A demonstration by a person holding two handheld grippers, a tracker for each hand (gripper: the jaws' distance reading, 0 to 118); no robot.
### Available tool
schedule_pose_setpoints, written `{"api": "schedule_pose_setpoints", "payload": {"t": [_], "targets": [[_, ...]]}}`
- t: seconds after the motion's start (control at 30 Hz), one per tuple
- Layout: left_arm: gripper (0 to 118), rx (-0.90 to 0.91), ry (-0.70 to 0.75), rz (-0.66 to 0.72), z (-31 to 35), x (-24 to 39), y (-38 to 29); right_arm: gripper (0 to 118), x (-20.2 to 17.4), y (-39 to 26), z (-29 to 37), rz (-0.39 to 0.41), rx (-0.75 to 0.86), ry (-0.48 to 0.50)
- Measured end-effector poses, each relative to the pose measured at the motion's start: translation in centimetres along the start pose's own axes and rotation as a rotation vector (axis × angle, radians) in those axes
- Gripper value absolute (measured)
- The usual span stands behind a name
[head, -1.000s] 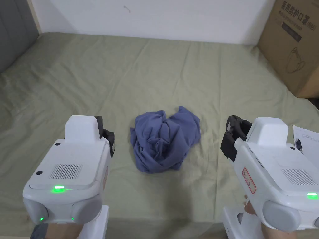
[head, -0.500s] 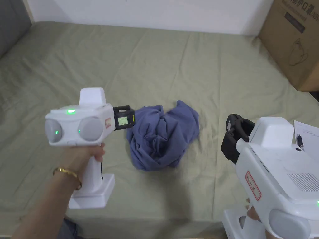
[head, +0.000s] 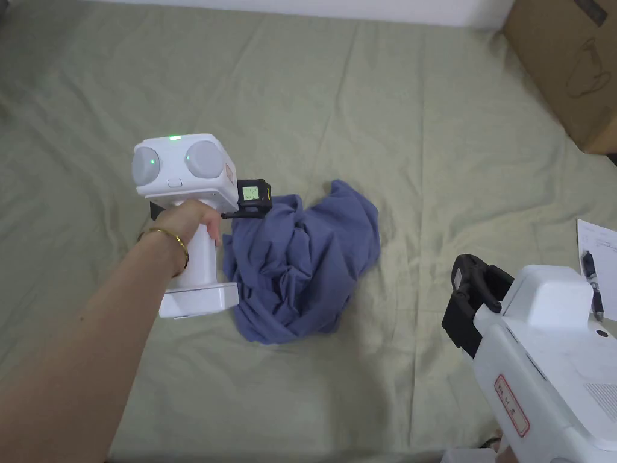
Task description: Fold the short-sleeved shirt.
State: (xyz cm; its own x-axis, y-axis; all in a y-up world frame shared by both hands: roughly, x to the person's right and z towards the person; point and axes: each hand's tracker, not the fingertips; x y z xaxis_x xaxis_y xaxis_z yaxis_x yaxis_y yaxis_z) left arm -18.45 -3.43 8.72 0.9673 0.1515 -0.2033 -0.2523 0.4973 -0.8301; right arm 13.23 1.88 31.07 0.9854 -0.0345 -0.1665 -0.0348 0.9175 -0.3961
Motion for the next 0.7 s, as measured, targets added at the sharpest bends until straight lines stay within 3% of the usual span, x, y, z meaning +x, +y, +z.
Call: {"api": "schedule_pose_setpoints", "payload": {"t": [0.07,0.27,0.4,0.7], "targets": [[97,-0.009,-0.006,-0.010,-0.7,0.6,0.3,0,0.4,-0.1,-0.2,-0.007,-0.003,-0.001],[7,-0.132,-0.073,0.028,-2.9,0.9,-0.1,0,0.7,0.2,-0.8,0.001,-0.011,-0.024],[1,-0.088,-0.110,0.056,-2.0,0.0,0.3,0,0.9,0.8,-1.2,0.016,-0.012,-0.023],[1,0.231,-0.145,0.011,6.8,-3.8,-2.3,0,0.2,8.0,-6.8,0.091,-0.060,0.069]]}}
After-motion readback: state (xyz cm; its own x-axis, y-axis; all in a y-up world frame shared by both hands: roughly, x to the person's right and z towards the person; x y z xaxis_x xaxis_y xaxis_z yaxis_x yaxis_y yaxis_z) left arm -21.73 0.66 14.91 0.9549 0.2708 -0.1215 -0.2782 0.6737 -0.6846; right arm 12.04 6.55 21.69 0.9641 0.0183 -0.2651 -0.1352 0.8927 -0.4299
